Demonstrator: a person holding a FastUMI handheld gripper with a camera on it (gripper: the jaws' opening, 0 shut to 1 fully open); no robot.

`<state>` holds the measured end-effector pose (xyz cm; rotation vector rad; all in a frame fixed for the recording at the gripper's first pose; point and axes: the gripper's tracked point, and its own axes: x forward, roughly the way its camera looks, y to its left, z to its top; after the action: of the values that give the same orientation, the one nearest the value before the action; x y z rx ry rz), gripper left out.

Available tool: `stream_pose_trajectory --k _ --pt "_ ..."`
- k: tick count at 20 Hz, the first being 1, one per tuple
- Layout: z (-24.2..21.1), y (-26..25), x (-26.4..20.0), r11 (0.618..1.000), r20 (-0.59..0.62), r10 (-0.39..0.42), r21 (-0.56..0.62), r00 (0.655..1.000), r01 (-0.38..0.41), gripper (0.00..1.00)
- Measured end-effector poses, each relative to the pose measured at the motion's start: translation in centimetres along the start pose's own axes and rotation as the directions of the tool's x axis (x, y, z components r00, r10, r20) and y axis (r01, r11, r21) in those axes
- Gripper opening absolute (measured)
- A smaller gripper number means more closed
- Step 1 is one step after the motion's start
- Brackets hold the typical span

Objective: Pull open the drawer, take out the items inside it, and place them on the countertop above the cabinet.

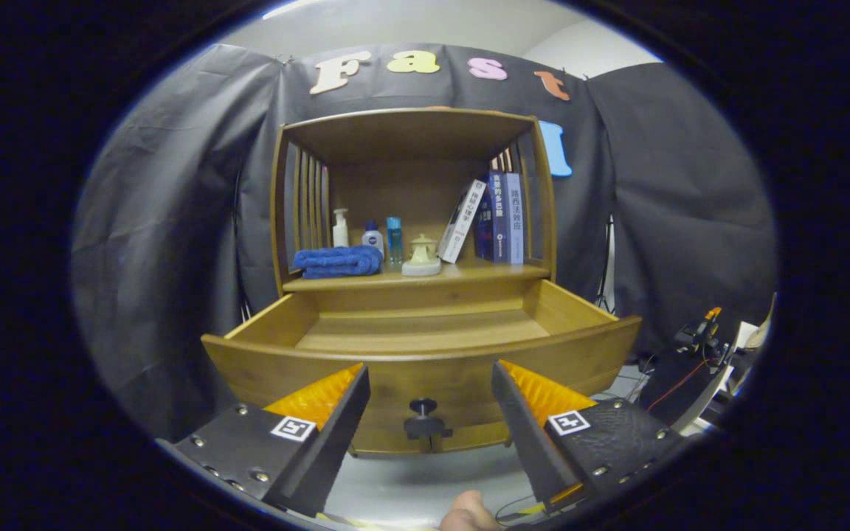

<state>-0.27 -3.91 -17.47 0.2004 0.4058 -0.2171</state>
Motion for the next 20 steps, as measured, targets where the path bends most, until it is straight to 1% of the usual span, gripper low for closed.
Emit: stream_pose_trajectory --k 5,7,10,13,14,15,16,18,20 --pt "-2.4 0.0 1.1 0.996 0.045 0.006 -0.088 0.999 -0.002 0.99" --pt "-3.5 0.5 1.6 0.994 0.051 0.020 -0.113 0.998 -0.014 0.99" --pt "-4.4 0.5 3.0 0.997 0.065 0.021 -0.074 0.998 -0.016 0.99" --pt "-5.2 -0.5 5.2 0.999 0.061 -0.033 -0.024 0.998 0.035 0.99" --pt "-6.2 -0.2 5.6 1.000 0.026 -0.014 -0.025 1.000 0.015 0.99" --pt "-5.5 0.1 4.3 1.000 0.043 0.015 0.004 0.999 -0.015 0.99" --pt "-5.6 0.4 5.7 1.000 0.057 0.024 0.019 0.998 -0.025 0.99" --pt "-5.5 0.0 6.4 1.000 0.067 0.023 -0.011 0.997 -0.022 0.99" --pt "-5.8 0.0 6.5 0.999 0.062 0.029 -0.017 0.998 -0.028 0.99"
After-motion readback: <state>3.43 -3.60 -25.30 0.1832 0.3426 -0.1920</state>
